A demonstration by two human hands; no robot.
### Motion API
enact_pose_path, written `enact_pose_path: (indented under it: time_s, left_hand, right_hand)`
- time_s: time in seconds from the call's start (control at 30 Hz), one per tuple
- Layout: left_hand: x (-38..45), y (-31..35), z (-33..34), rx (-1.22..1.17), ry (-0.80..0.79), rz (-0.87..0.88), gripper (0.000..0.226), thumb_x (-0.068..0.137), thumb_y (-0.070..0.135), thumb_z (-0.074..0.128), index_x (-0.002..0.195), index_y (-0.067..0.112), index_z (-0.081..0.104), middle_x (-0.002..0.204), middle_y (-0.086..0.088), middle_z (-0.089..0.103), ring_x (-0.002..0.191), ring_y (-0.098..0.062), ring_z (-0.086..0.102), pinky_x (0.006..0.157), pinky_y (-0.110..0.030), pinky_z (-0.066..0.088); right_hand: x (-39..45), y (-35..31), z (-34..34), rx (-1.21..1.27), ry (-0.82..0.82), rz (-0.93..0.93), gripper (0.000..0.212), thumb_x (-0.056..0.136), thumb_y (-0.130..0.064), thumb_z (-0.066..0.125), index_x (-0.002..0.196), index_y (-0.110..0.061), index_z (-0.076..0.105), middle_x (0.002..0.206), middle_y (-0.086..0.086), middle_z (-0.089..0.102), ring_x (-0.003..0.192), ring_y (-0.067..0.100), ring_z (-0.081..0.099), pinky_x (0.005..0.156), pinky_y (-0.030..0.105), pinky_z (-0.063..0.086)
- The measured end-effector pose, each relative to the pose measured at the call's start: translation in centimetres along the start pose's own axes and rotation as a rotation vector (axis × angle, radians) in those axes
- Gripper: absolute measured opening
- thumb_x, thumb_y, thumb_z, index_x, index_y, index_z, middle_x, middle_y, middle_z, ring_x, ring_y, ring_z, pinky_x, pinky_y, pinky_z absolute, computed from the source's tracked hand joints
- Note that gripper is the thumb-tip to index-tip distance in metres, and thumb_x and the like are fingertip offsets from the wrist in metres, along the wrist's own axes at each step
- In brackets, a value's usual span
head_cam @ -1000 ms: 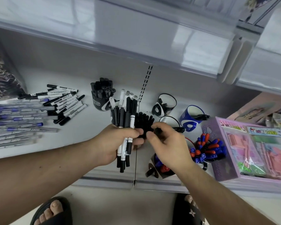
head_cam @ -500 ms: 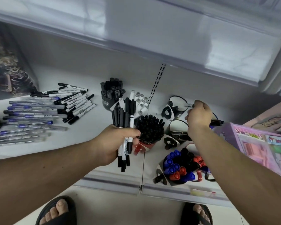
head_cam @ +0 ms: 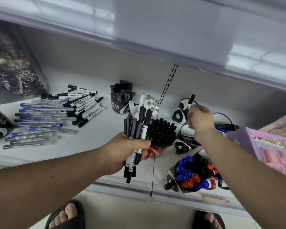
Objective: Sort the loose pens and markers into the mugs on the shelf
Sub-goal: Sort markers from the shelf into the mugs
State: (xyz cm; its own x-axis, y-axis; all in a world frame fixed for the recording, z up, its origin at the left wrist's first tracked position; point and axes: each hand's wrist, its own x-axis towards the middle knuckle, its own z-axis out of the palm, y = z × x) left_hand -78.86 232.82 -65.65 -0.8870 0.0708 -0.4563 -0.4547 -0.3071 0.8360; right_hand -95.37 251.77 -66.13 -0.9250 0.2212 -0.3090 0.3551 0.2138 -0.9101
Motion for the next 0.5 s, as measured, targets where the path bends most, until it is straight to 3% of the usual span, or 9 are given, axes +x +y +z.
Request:
enact_pose_path:
  time_s: [0.13, 0.2, 0.27, 0.4, 0.5]
  left_hand:
    - [-0.2, -0.4, 0.3, 0.11, -0.044, -0.02, 0.017, 0.082, 0.001, 0.07, 0.072, 0.015, 0.071, 0.075, -0.011, 0.068, 0.063, -0.018, 0.06, 0.058, -0.029, 0.048]
    - [-0.8, -0.4, 0.6, 0.167, -0.073, -0.032, 0.01, 0.07, 0.009, 0.076, 0.078, 0.013, 0.071, 0.079, -0.011, 0.068, 0.064, -0.018, 0.062, 0.059, -0.029, 0.049]
    - [-1.1, -0.6, 0.8, 0.201, -0.108, -0.055, 0.017, 0.067, 0.011, 0.074, 0.083, 0.012, 0.069, 0.077, -0.007, 0.065, 0.065, -0.018, 0.064, 0.059, -0.03, 0.049]
    - [-1.6, -0.8, 0.7, 0.221, -0.123, -0.068, 0.015, 0.081, -0.001, 0.069, 0.081, 0.014, 0.067, 0.07, -0.001, 0.063, 0.064, -0.019, 0.066, 0.055, -0.026, 0.05]
    - [-1.7, -0.9, 0.3, 0.223, -0.124, -0.042, 0.015, 0.083, -0.001, 0.068, 0.079, 0.014, 0.068, 0.071, -0.001, 0.064, 0.063, -0.019, 0.065, 0.056, -0.026, 0.049]
  right_hand:
    - [-9.0, -0.2, 1.2, 0.076, -0.363, -0.068, 0.021, 0.101, -0.032, 0.05, 0.118, -0.027, 0.06, 0.089, -0.003, 0.065, 0.045, 0.014, 0.047, 0.043, 0.024, 0.033]
    - [-11.7, 0.0, 1.7, 0.118, -0.46, -0.082, 0.022, 0.101, -0.036, 0.048, 0.119, -0.032, 0.061, 0.082, -0.005, 0.066, 0.045, 0.013, 0.046, 0.042, 0.023, 0.033]
    - [-13.2, 0.2, 2.2, 0.106, -0.471, -0.114, 0.02, 0.101, -0.032, 0.048, 0.109, -0.026, 0.065, 0.067, -0.001, 0.06, 0.042, 0.01, 0.046, 0.041, 0.022, 0.035]
    - [-14.2, 1.1, 2.6, 0.0, -0.439, -0.175, 0.025, 0.103, -0.022, 0.046, 0.09, -0.02, 0.067, 0.048, -0.01, 0.056, 0.042, 0.003, 0.05, 0.045, 0.02, 0.041]
    - [-14.5, 1.5, 2.9, -0.019, -0.443, -0.134, 0.016, 0.099, -0.028, 0.055, 0.093, -0.021, 0.068, 0.059, -0.004, 0.062, 0.054, 0.013, 0.058, 0.052, 0.027, 0.047]
